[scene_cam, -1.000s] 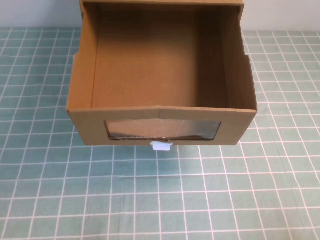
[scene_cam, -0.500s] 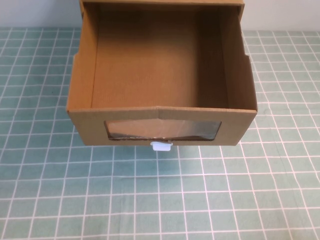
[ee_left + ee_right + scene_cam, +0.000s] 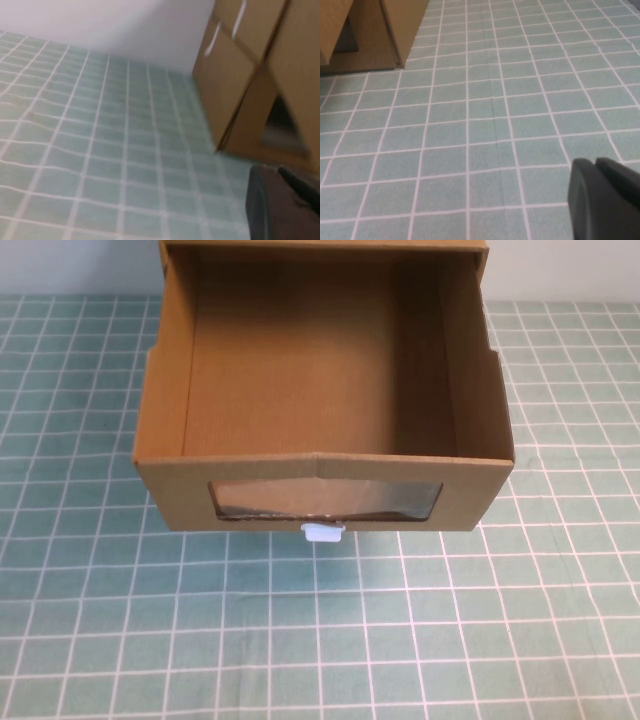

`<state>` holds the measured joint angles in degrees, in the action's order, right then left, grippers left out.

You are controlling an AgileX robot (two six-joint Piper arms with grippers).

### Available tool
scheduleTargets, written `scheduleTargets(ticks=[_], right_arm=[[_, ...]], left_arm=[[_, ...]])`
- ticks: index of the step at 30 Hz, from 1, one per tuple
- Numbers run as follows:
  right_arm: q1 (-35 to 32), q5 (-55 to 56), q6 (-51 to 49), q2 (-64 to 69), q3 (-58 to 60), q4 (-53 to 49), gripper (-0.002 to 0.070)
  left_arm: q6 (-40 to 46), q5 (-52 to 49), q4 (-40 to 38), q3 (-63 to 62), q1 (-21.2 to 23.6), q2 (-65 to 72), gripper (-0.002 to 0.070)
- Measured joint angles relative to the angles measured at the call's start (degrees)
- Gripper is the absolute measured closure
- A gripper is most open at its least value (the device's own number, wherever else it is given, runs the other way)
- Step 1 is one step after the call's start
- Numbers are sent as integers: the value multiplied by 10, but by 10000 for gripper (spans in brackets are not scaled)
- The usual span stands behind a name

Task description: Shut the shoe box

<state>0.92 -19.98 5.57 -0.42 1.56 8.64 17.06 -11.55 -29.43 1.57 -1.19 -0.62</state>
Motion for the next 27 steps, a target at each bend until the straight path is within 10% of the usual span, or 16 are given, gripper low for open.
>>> scheduleTargets(ticks=[8, 16, 27], right_arm=[[0, 0, 0, 0, 0, 0, 688], [0, 0, 0, 0, 0, 0, 688], [0, 0, 0, 0, 0, 0, 687]], left_arm=[[2, 81, -219, 0, 0, 0, 680], [9, -26, -226, -66, 1, 44, 680], [156, -273, -161, -420, 1, 437, 680]])
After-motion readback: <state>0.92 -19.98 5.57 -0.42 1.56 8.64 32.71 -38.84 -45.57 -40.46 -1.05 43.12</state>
